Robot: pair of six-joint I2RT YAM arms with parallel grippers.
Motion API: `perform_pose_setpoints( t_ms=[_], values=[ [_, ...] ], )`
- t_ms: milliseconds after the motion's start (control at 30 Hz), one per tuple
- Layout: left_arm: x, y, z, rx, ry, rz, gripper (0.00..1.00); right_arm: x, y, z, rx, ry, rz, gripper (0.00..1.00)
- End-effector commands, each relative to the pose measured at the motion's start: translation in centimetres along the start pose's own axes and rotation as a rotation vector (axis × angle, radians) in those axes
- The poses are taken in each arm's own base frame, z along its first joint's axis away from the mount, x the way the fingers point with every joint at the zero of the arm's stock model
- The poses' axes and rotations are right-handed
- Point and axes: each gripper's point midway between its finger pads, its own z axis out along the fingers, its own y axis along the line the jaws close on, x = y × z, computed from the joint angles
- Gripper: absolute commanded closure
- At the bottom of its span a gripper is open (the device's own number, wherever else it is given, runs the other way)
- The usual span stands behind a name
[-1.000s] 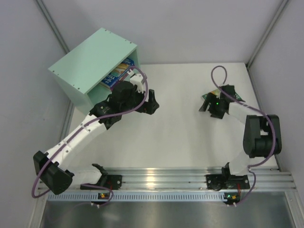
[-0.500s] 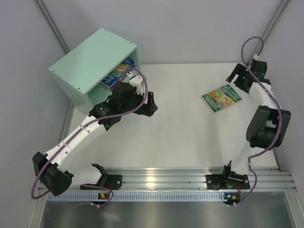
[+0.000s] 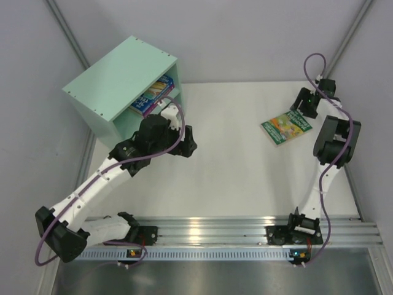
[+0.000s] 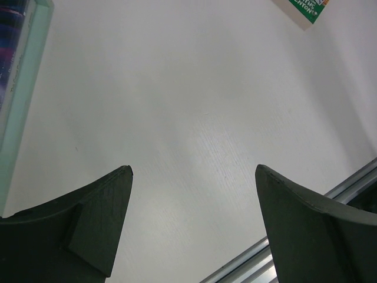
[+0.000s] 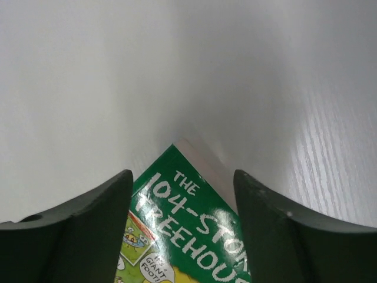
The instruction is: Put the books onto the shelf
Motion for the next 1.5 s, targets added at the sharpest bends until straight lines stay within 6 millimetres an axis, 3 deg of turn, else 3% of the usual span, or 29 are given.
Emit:
perform_pose_setpoints(
  t_ms=[0,67,133,167,200,233,267,300,367,400,433,467,500,567,633,733,767,800,900,1000,1033,1100,1233,1333,1467],
  values=[
    [-0.4,0.7,-0.8,-0.034,-0.036,0.014,0.10,2.7,1.1,-0.2,0.039,0.088,-0.085,0.35],
    [-0.5,1.2,-0.9,-0.057,-0.039,0.015,0.10,3.4,2.3,-1.4,0.040,0.087,-0.095,0.46],
    [-0.5,1.3,-0.9,-0.064,-0.044,0.010,0.11,6.4,2.7,-2.2,0.058,0.131,-0.070,0.50],
    [-0.5,1.2,-0.9,-0.062,-0.045,0.007,0.11,5.7,3.6,-4.0,0.055,0.091,-0.073,0.52],
    [-0.5,1.2,-1.0,-0.060,-0.045,0.005,0.11,8.5,3.2,-4.2,0.073,0.122,-0.063,0.53],
    [-0.1,1.3,-0.8,-0.063,-0.038,0.004,0.12,9.8,4.3,-4.8,0.065,0.128,-0.079,0.53],
    [0.1,1.4,-0.7,-0.065,-0.032,0.002,0.13,9.6,5.2,-6.5,0.056,0.096,-0.089,0.53],
    [0.5,1.4,-0.5,-0.064,-0.020,0.002,0.14,12.6,5.0,-6.8,0.071,0.138,-0.084,0.53],
    [1.7,1.3,-0.2,-0.053,0.025,-0.006,0.15,14.8,7.1,-8.6,0.043,0.142,-0.120,0.53],
    [2.1,1.2,-0.1,-0.049,0.036,-0.011,0.17,18.1,6.3,-9.1,0.067,0.195,-0.081,0.53],
    [2.7,0.9,0.0,-0.040,0.052,-0.022,0.19,19.9,8.2,-9.5,0.029,0.200,-0.103,0.54],
    [3.0,0.6,0.1,-0.032,0.056,-0.028,0.21,20.3,9.0,-10.9,0.009,0.178,-0.088,0.54],
    [3.9,0.0,0.3,-0.020,0.075,-0.023,0.22,23.6,8.8,-11.6,0.009,0.226,-0.035,0.55],
    [4.6,-0.9,0.6,-0.010,0.078,-0.032,0.25,24.8,12.2,-13.7,-0.103,0.182,-0.046,0.55],
    [5.7,-2.3,0.8,-0.002,0.095,-0.046,0.31,27.2,13.5,-15.3,-0.158,0.223,-0.029,0.54],
    [7.6,-4.1,1.5,0.021,0.134,-0.107,0.52,27.4,13.9,-18.1,-0.191,0.213,-0.029,0.52],
    [7.6,-4.6,1.8,0.031,0.125,-0.127,0.58,26.5,14.4,-19.5,-0.223,0.175,-0.039,0.50],
    [9.1,-4.8,2.0,0.033,0.151,-0.133,0.67,25.9,14.4,-20.1,-0.237,0.146,-0.082,0.48],
    [11.8,-5.2,3.2,0.039,0.169,-0.195,0.81,22.6,16.1,-20.6,-0.315,0.053,-0.207,0.43],
    [14.7,-5.2,4.7,0.040,0.215,-0.268,1.00,22.4,19.0,-19.7,-0.462,0.115,-0.361,0.34],
    [15.5,-5.2,5.1,0.032,0.234,-0.298,1.00,23.5,19.1,-18.3,-0.474,0.178,-0.379,0.29],
    [17.4,-4.6,6.0,0.000,0.268,-0.320,1.00,23.2,20.0,-17.3,-0.504,0.203,-0.419,0.27],
    [19.3,-4.0,7.9,-0.035,0.263,-0.391,1.00,25.2,19.8,-14.0,-0.499,0.295,-0.396,0.26],
    [20.9,-3.2,9.3,-0.087,0.295,-0.387,1.00,27.1,20.1,-13.1,-0.516,0.354,-0.385,0.30],
    [22.4,-2.2,11.2,-0.150,0.314,-0.370,1.00,30.4,19.4,-14.4,-0.558,0.367,-0.337,0.32]
  ],
)
